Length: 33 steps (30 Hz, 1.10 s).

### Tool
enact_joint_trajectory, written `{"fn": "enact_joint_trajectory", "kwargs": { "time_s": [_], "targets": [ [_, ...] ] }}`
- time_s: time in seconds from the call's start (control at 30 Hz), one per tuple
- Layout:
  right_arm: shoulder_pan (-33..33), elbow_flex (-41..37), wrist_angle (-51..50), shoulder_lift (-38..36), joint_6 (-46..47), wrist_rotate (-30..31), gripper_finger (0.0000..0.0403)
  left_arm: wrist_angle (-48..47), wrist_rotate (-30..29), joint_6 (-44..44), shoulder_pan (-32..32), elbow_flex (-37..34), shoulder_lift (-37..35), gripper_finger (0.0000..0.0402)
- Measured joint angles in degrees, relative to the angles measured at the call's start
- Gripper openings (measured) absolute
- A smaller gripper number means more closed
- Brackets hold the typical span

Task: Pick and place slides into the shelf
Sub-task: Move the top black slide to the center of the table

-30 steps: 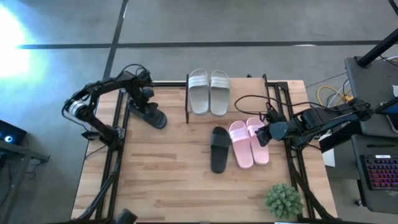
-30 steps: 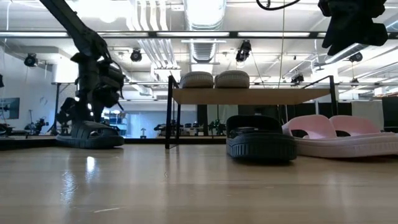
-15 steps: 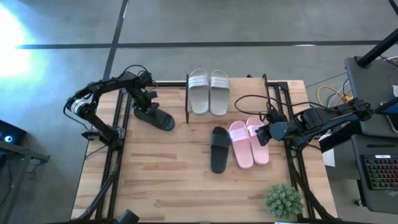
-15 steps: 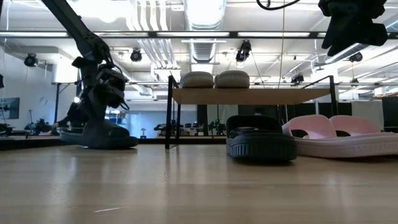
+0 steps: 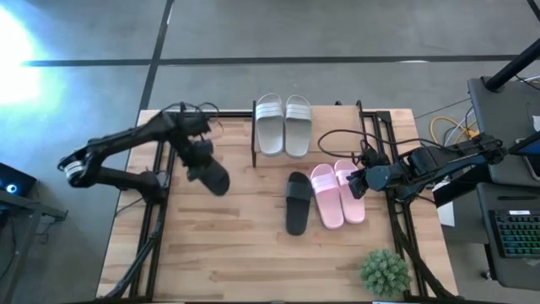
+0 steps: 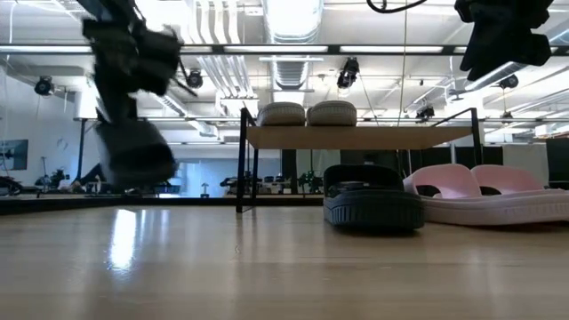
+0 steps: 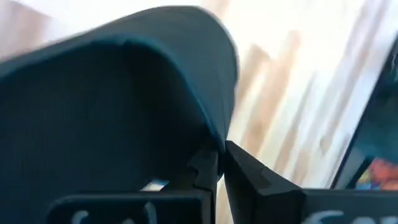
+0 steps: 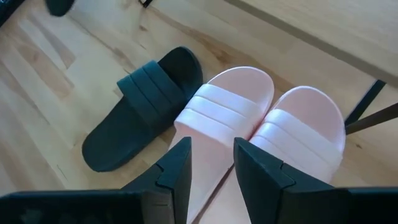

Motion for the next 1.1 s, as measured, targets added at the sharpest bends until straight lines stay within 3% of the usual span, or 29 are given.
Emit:
{"fn": "enact_joint_trajectory", "kwargs": {
  "time_s": [0.1, 0.23, 0.4, 0.63, 0.9, 1.1],
  "targets": [
    [0.00, -0.08, -0.15, 0.00, -0.67, 0.00, 0.0111, -0.66, -0.76, -6.07, -9.38, 0.00, -3.09, 0.0001],
    [0.00, -0.31, -0.16, 0.00, -1.03, -0.01, 0.0111, 6.68, 1.14, -15.76, -21.43, 0.00, -4.43, 0.0001],
    [0.00, -0.70, -0.12, 0.00, -1.06, -0.04, 0.0111, 18.09, 2.43, -23.95, -30.98, 0.00, 0.10, 0.0000],
    [0.04, -0.90, 0.53, -0.01, -0.41, -1.64, 0.0111, 24.60, 2.32, -29.10, -32.24, -0.07, 9.55, 0.0000],
    [0.07, -1.19, 0.71, -0.01, -0.18, -4.77, 0.0111, 38.94, 1.60, -41.35, -32.07, -0.07, 12.70, 0.0000],
    [0.07, -1.96, 0.75, -0.01, -0.26, -4.76, 0.0111, 40.40, -7.73, -50.57, -31.78, -0.81, 11.51, 0.0000]
  ]
}}
